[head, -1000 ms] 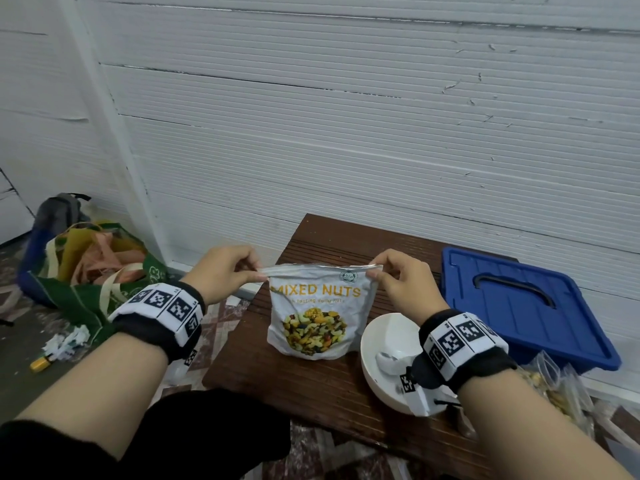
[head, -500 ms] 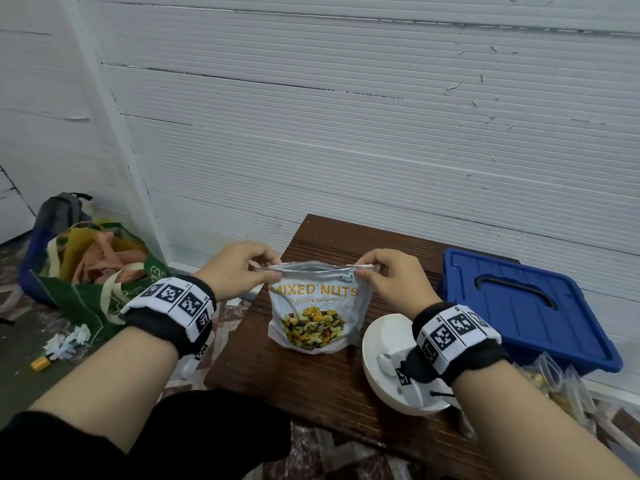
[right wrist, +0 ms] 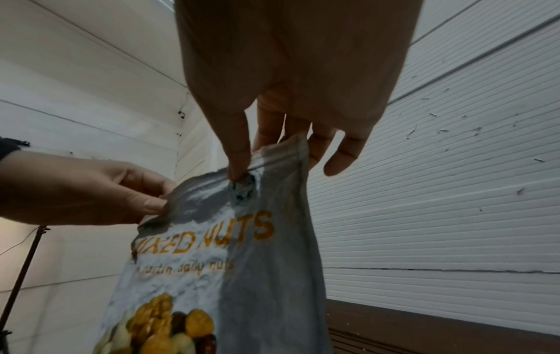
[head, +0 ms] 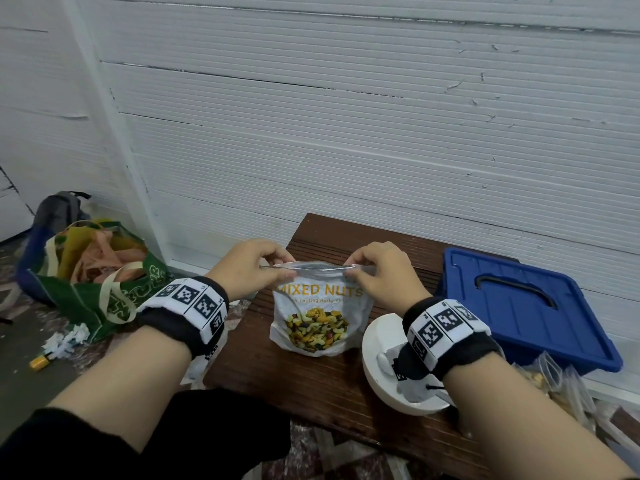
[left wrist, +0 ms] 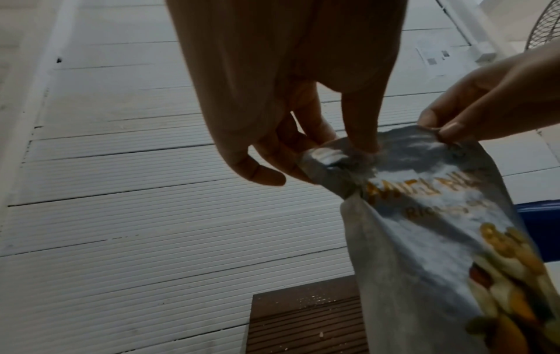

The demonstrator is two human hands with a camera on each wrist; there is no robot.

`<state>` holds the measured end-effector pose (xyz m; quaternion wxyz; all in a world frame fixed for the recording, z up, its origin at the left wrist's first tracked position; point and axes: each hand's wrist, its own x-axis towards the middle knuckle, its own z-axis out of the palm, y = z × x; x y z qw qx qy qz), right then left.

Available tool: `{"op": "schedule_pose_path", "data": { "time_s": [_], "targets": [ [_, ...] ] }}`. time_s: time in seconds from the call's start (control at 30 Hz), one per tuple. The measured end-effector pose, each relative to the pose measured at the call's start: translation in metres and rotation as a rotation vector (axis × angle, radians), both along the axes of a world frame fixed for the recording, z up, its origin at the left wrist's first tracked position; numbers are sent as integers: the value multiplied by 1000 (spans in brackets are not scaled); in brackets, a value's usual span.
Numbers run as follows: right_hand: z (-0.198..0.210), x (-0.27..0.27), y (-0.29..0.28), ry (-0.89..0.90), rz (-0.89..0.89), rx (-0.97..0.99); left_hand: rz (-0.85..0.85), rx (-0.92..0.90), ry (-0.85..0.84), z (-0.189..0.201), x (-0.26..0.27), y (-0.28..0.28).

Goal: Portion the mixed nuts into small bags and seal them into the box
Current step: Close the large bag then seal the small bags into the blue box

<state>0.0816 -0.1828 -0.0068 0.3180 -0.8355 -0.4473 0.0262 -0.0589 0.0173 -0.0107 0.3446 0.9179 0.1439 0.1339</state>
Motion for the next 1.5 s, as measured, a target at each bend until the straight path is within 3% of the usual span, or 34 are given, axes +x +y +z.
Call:
{"op": "schedule_pose_path", "data": {
  "time_s": [0.17, 0.5, 0.73, 0.93, 1.2, 1.5],
  "targets": [
    [-3, 0, 5, -96, -17, -26, -45, 42, -77, -4, 8, -8],
    [3, -8, 12, -255, -7, -104, -67, 87, -78, -3, 13, -12],
    [6, -16, 19, -278, -31, -89, -83, 165, -118, -8, 23, -20],
    [7, -20, 21, -325, -8, -136, -70, 57, -126, -5, 17, -21],
    [4, -23, 26, -315, -35, -107, 19, -4, 26, -3, -9, 4],
    [7, -32, 42, -338, 29, -104, 49, 9, -2, -4, -9, 2]
  ]
}}
